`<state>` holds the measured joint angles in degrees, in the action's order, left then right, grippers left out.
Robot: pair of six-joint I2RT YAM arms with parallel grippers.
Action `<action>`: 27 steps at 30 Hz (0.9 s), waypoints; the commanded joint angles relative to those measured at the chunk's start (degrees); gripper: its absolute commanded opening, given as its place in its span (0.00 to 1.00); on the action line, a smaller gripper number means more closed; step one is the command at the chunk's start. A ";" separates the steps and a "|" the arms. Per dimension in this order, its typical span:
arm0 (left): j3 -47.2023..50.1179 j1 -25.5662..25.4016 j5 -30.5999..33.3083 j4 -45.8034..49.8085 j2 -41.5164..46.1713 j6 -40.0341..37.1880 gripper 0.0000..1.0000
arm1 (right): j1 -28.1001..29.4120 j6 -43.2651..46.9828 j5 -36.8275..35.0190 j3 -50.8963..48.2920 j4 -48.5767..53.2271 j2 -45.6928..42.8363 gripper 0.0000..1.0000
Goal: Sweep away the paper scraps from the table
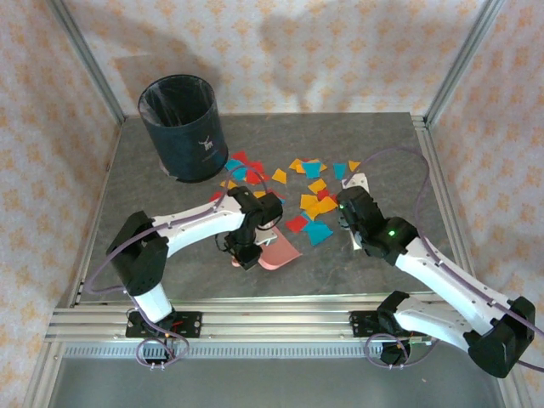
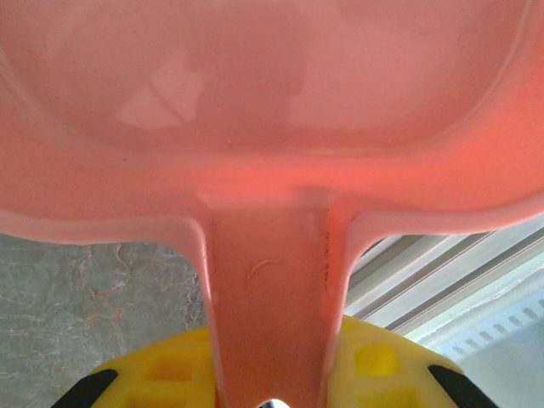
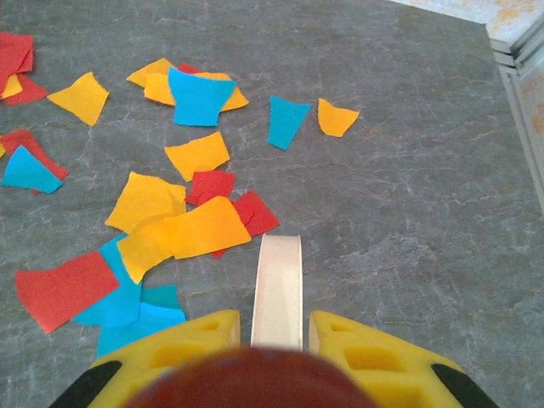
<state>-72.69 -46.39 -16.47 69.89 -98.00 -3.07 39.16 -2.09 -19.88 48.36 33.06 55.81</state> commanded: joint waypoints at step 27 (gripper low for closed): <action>-8.60 -1.39 -2.84 1.33 -11.08 0.08 0.00 | 3.72 0.50 15.39 1.41 -6.77 10.93 0.00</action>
<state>-79.81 -47.53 -19.09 70.19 -108.38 -3.07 42.15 -1.39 -7.22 48.42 26.50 65.78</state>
